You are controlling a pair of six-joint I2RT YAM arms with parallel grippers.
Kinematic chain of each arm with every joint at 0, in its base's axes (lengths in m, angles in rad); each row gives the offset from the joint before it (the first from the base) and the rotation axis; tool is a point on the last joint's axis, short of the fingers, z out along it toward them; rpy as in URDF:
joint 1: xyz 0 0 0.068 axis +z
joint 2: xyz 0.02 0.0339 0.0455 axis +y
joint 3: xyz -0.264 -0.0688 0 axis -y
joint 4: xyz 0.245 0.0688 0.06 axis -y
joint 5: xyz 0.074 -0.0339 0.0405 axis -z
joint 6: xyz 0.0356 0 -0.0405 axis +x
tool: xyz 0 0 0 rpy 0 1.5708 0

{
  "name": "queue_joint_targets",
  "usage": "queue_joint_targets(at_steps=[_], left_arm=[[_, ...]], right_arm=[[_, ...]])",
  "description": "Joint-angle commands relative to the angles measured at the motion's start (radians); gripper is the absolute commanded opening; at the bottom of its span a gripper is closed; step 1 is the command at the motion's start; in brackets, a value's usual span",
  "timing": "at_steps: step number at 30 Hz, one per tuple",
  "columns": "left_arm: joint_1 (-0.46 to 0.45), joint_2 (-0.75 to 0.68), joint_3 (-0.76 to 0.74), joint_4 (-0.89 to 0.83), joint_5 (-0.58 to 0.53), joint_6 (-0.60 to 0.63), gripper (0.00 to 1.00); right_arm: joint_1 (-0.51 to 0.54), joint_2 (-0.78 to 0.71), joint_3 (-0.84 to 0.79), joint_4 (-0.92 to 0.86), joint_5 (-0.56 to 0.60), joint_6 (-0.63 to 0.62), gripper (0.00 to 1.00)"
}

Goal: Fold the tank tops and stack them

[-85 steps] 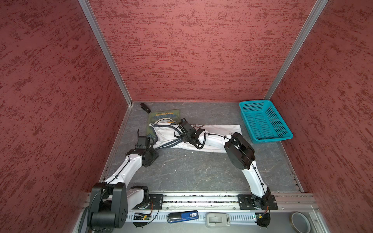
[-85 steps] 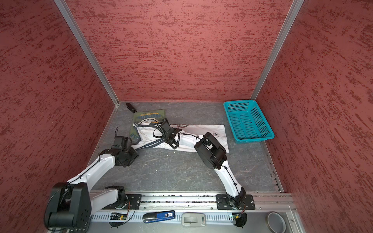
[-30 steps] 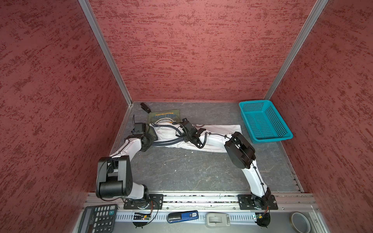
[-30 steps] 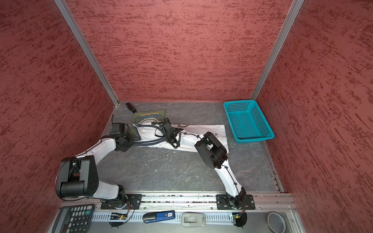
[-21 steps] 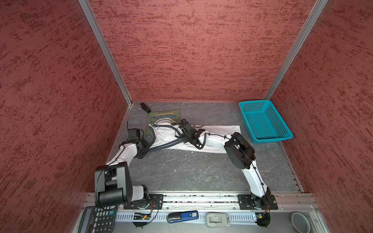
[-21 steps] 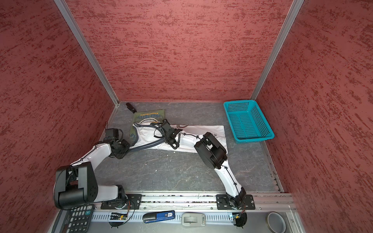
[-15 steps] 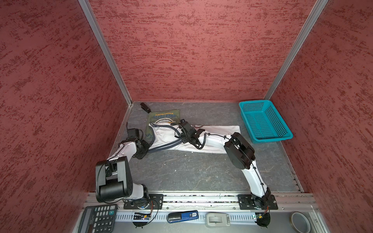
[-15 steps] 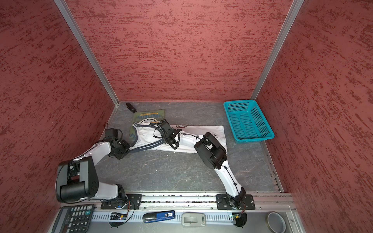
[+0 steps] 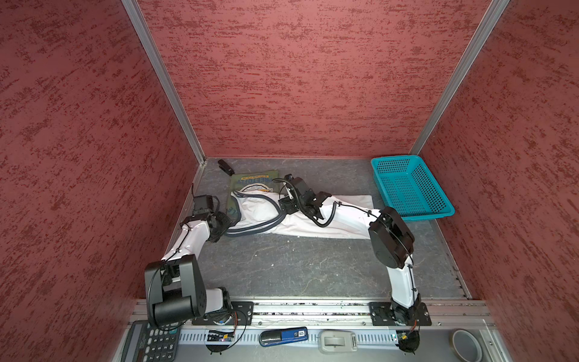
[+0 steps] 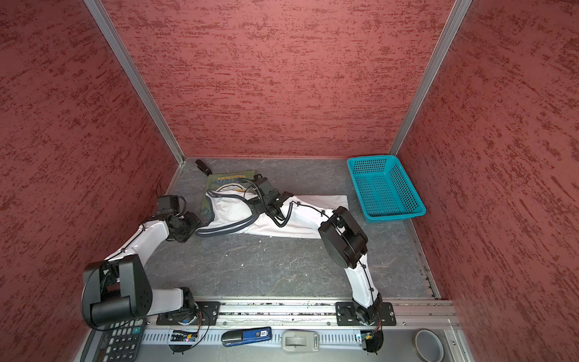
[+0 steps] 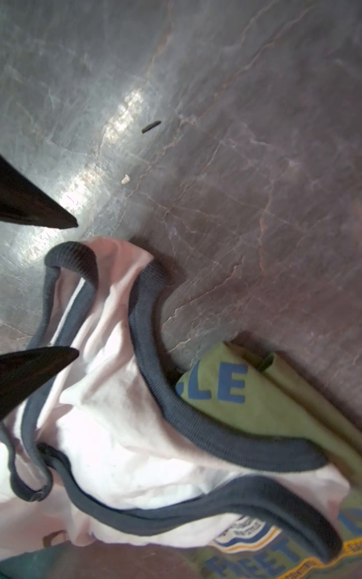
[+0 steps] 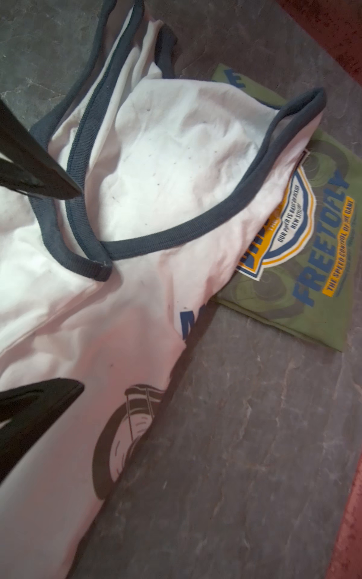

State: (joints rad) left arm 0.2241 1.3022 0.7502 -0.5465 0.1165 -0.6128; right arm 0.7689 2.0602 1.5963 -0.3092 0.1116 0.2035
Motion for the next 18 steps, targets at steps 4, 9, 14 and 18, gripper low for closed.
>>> queue_joint_targets(at_steps=[4, 9, 14, 18], left_arm=[[-0.013, -0.057, -0.075, -0.001, -0.049, -0.016, 0.75], [-0.002, 0.009, -0.082, 0.038, -0.031, -0.005, 0.75], [-0.004, 0.097, -0.068, 0.118, -0.002, 0.000, 0.77], [-0.028, 0.165, -0.036, 0.147, 0.012, 0.006, 0.80]], right_arm=[[-0.083, 0.096, 0.096, -0.083, 0.007, -0.075, 0.92], [-0.173, 0.081, 0.067, -0.125, 0.027, -0.024, 0.92], [-0.189, -0.012, -0.074, -0.083, 0.039, 0.010, 0.91], [-0.191, -0.097, -0.211, -0.042, 0.055, 0.047, 0.91]])
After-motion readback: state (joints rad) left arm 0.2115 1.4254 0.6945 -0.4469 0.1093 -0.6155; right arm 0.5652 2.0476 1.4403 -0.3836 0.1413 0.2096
